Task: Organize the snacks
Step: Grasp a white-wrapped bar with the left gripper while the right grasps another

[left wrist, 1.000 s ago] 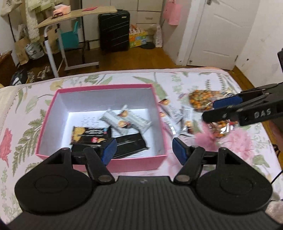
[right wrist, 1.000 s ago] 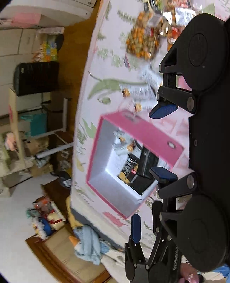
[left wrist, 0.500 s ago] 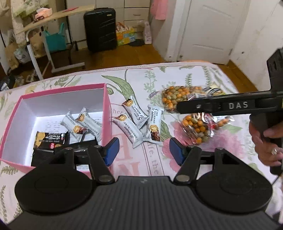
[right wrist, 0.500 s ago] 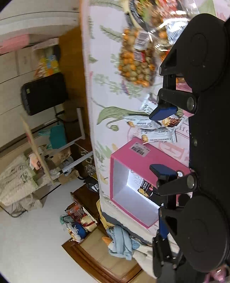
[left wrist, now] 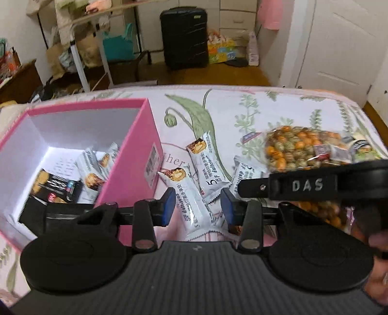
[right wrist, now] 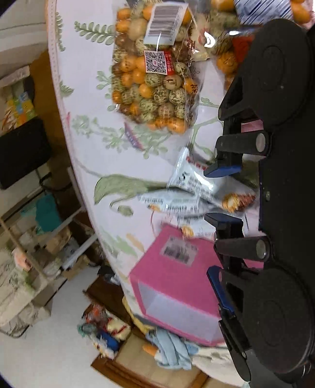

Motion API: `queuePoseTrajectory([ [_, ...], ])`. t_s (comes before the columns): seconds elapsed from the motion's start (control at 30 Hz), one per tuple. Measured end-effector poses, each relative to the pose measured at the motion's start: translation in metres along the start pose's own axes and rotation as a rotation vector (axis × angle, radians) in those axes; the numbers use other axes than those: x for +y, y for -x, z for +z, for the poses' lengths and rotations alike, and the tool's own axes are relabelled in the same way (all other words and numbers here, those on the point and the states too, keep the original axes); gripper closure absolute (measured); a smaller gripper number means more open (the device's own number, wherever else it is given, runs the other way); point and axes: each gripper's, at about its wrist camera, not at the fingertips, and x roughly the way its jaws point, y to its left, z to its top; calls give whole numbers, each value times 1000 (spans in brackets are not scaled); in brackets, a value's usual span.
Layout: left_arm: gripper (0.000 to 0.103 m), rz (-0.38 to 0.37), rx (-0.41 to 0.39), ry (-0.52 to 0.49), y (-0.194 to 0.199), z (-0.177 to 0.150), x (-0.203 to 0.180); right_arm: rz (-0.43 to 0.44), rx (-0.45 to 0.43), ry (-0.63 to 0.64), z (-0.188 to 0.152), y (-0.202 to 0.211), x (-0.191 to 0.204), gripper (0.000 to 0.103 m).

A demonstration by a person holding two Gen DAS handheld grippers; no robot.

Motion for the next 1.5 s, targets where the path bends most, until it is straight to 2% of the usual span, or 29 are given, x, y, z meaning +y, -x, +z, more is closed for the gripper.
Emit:
queuePoseTrajectory([
  [0.17, 63, 58, 41, 15, -30, -6, -2, -87, 9, 36, -3, -16, 8, 65],
  [0.23, 63, 64, 49, 34, -37, -11, 1, -85, 10, 38, -3, -20, 8, 63],
  [0.33, 68, 25, 67, 70, -44, -16, 6, -87, 4, 49, -4, -24, 6, 64],
  [0.37, 74, 5, 61, 86, -43, -17, 9, -91, -2, 56, -5, -24, 8, 65],
  [0.47, 78, -26, 69, 97, -39, -18, 12, -79, -11, 56, -10, -21, 9, 71],
  [0.57, 78, -40, 73, 96, -36, -20, 12, -54, -9, 12, -13, -18, 4, 72],
  [0.8, 79, -65, 52, 74, -14, -24, 13, -2, -28, -46, -23, 1, 2, 73],
  [1.07, 79, -108, 36, 34, 17, -27, 10, -10, -22, -17, -36, 28, 12, 73],
  [1.5, 79, -110, 35, -19, 85, -34, 18, -2, -29, 16, -67, 83, 32, 73],
])
